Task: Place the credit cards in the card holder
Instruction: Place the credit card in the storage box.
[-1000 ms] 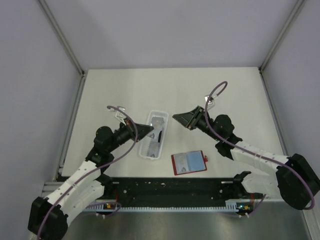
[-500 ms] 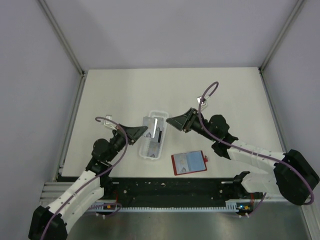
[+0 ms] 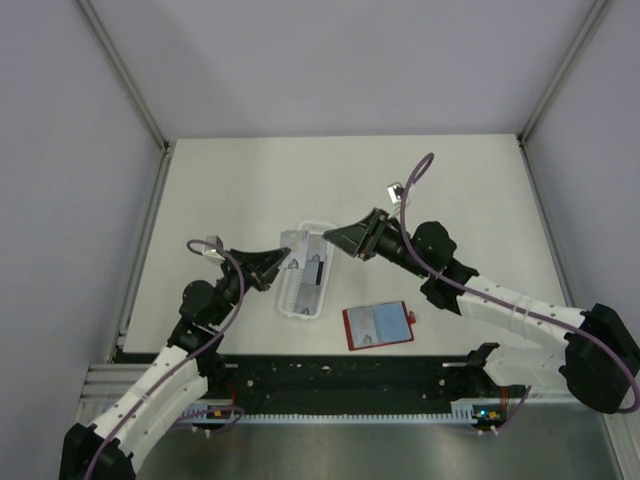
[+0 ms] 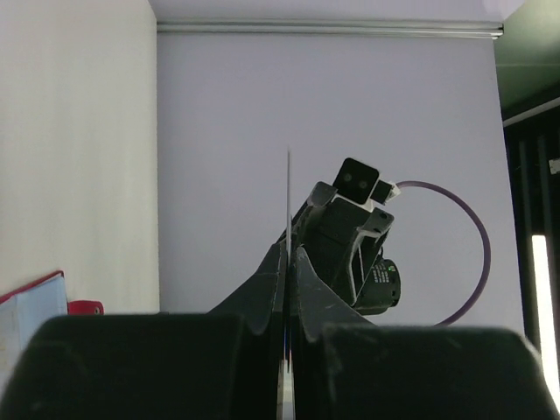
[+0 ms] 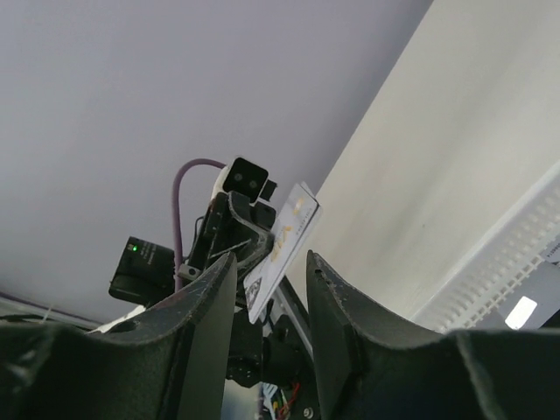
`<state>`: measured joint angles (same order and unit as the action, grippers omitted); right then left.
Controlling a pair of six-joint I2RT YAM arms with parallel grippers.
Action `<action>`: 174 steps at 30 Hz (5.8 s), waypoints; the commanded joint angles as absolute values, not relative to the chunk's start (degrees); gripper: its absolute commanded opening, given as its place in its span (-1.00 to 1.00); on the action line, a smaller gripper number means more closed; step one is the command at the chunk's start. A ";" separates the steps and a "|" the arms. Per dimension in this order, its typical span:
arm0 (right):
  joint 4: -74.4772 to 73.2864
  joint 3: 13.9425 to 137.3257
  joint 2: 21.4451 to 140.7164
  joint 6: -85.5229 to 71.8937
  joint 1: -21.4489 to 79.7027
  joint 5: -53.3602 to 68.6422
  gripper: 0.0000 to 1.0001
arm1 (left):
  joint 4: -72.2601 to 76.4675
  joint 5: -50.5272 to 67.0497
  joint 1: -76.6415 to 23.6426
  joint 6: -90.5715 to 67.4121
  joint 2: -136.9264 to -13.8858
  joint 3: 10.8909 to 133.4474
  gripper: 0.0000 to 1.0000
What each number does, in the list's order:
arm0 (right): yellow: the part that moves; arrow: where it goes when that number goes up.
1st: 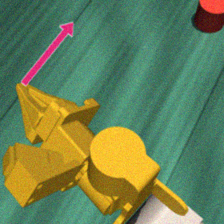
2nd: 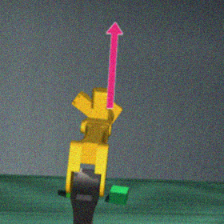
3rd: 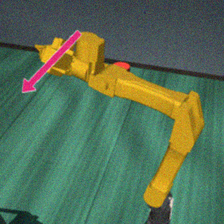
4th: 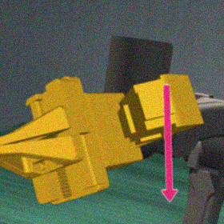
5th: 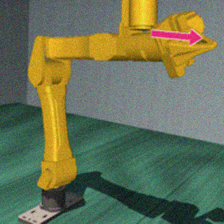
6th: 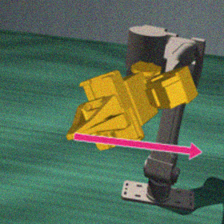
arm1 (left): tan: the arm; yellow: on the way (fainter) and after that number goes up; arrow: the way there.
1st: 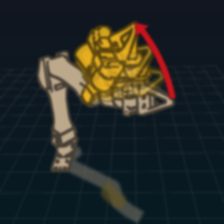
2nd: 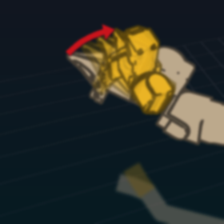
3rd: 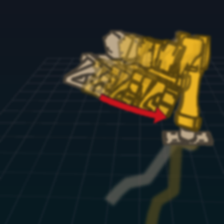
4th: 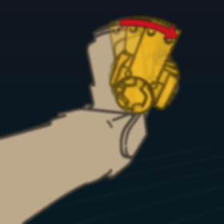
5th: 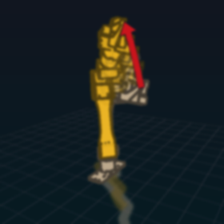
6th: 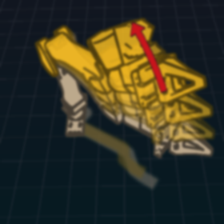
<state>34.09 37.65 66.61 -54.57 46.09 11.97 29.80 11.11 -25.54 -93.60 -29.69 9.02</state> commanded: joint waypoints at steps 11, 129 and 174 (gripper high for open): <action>14.85 49.39 65.12 -60.99 50.10 -0.88 -0.38 | 15.55 13.62 -25.49 -99.75 -26.98 17.23 -1.00; 27.34 42.01 93.16 -64.96 42.36 3.26 -1.00 | 53.07 18.18 -24.08 -88.68 -74.60 4.31 -0.59; 69.31 35.86 78.92 -67.91 29.97 47.09 -1.00 | 26.01 27.07 -23.99 -61.79 -48.09 21.53 0.57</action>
